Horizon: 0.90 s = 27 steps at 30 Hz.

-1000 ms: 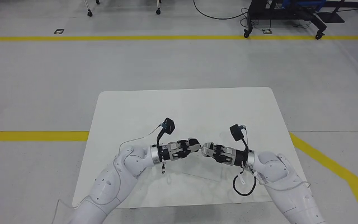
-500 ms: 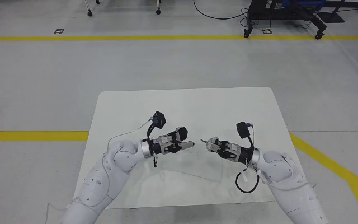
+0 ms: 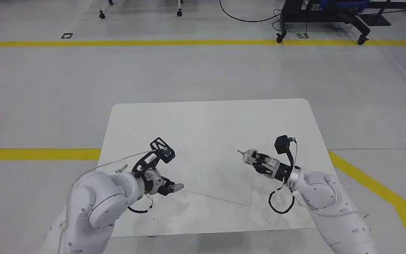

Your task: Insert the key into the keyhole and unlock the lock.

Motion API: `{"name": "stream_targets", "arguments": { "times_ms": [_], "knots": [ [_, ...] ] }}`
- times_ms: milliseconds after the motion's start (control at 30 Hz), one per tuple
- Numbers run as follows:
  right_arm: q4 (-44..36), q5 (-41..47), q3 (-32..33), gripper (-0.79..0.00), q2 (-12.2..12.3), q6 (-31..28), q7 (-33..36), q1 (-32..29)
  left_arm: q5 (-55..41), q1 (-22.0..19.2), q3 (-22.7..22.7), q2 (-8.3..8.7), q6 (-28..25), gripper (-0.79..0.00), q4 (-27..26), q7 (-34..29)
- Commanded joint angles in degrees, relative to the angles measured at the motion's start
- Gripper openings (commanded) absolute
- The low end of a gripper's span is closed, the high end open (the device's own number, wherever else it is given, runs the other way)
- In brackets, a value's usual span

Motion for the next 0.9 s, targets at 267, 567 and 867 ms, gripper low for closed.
{"name": "stream_targets", "arguments": {
  "times_ms": [267, 567, 867],
  "knots": [
    [0.00, 0.00, 0.00, -0.785, 0.00, 0.00, 0.00, 0.00, 3.31, 7.39, -2.31, -0.04, 13.05, 0.000, 5.02, 6.88],
    [0.00, 0.00, 0.00, -0.785, 0.00, 0.00, 0.00, 0.00, 2.71, 11.13, -4.75, 0.21, 16.01, 0.000, 3.71, 8.99],
    [0.00, 0.00, 0.00, -0.785, 0.00, 0.00, 0.00, 0.00, 2.71, 11.13, -4.75, 0.21, 16.01, 0.000, 3.71, 8.99]
  ]
}}
